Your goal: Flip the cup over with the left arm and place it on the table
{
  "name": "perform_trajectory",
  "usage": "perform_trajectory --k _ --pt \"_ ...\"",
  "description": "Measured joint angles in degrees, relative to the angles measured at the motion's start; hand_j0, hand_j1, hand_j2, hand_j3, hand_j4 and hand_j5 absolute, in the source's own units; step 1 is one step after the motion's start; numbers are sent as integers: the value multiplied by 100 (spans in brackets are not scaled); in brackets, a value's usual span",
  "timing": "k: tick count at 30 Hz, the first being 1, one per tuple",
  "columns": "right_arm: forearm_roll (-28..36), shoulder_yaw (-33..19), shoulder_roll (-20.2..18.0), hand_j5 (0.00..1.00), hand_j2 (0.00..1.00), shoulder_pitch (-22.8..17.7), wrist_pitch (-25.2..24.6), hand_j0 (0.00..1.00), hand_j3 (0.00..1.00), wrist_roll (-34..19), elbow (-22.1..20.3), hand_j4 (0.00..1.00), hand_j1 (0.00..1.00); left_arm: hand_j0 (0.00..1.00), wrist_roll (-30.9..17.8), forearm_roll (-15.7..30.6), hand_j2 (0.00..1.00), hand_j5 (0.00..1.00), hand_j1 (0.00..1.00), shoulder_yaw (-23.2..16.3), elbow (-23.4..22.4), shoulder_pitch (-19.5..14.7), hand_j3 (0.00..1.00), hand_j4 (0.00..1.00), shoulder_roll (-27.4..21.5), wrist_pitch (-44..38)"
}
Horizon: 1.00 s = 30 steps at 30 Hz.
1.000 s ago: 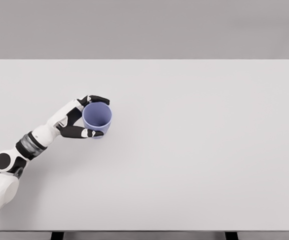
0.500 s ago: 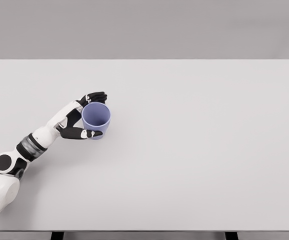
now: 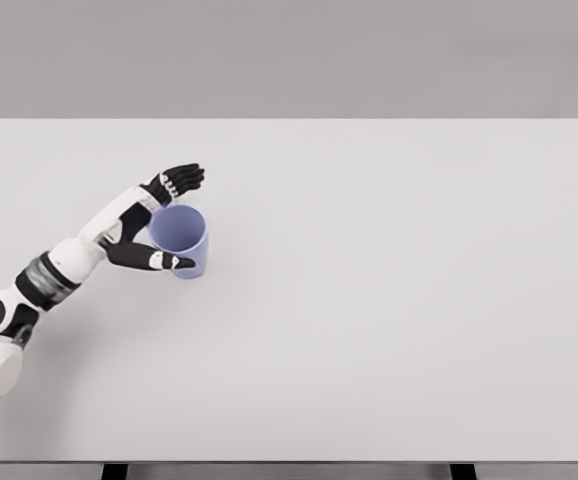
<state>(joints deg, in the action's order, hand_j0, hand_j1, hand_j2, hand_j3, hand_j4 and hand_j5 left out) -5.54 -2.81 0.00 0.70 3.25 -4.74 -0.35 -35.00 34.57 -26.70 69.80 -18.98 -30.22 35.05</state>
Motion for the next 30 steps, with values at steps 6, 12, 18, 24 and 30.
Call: perform_trajectory --k 6,12,18,24,30 --pt "0 0 0 100 100 0 0 100 100 0 0 100 100 100 0 44 100 100 100 55 267 -18 100 100 -162 0" --pt "0 0 0 100 100 0 1 100 100 0 0 100 100 100 0 75 100 100 100 66 500 -105 100 100 -235 1" --pt "0 0 0 100 100 0 0 100 100 0 0 100 100 100 0 81 100 100 100 47 856 -395 100 100 -1087 3" --pt "0 0 0 100 100 0 0 100 100 0 0 100 100 100 0 -1296 100 100 100 -11 921 -1195 100 100 -2528 0" --pt "0 0 0 100 100 0 0 100 100 0 0 100 100 100 -2 -2645 100 100 100 -74 923 -1213 100 100 -2690 10"
